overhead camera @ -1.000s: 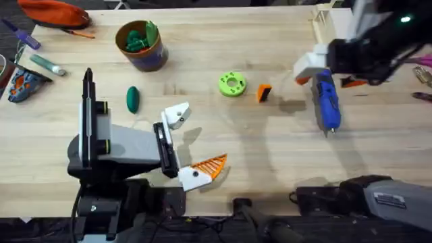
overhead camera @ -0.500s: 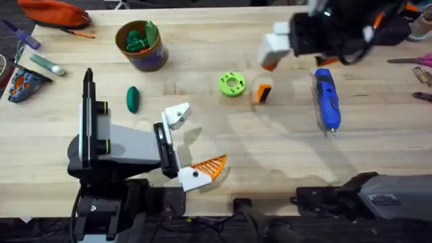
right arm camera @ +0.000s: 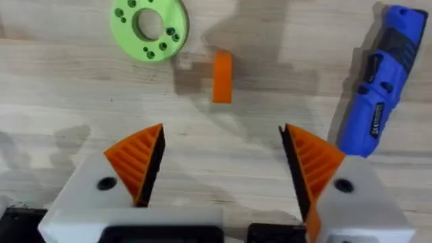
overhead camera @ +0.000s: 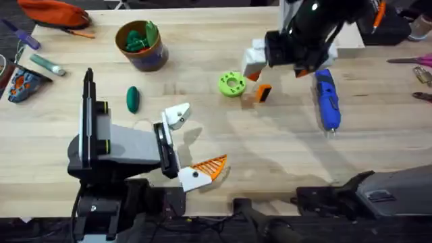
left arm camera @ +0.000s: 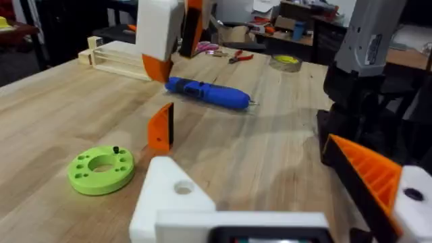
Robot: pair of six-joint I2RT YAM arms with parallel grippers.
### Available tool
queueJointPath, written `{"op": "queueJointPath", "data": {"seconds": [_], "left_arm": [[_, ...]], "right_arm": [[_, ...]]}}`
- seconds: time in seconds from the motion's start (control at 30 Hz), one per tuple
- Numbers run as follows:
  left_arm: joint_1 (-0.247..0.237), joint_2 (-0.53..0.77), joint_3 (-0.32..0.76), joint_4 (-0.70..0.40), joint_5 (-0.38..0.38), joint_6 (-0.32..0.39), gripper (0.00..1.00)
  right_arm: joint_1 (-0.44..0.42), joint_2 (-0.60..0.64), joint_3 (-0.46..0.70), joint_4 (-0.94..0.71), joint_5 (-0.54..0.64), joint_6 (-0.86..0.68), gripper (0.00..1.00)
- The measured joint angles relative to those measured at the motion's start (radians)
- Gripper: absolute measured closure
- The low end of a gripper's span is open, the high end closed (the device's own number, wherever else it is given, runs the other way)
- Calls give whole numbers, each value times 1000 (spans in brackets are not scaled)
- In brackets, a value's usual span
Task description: Pick up the gripper from the table and insert it into the empty holder that is missing its gripper. Then pick up a screw, insert it into the mounting hole, and use the screwdriver to tighten it. Finally, clean up the table by picking up the vegetable and placing it into the bucket.
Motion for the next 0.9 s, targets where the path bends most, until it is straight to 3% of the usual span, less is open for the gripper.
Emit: {"op": "queueJointPath", "data": {"seconds": [0.23, 0.4, 0.7, 0.9], "left_arm": [[0, 0, 0, 0, 0, 0, 15], [0, 0, 0, 0, 0, 0, 15], [0, 0, 0, 0, 0, 0, 12], [0, 0, 0, 0, 0, 0, 15]], "right_arm": [[-44, 3, -106, 83, -72, 5, 8], [-87, 23, -111, 81, -85, 3, 9], [-84, 135, -112, 119, -97, -15, 27], [-84, 146, -115, 165, -97, -20, 52]]}}
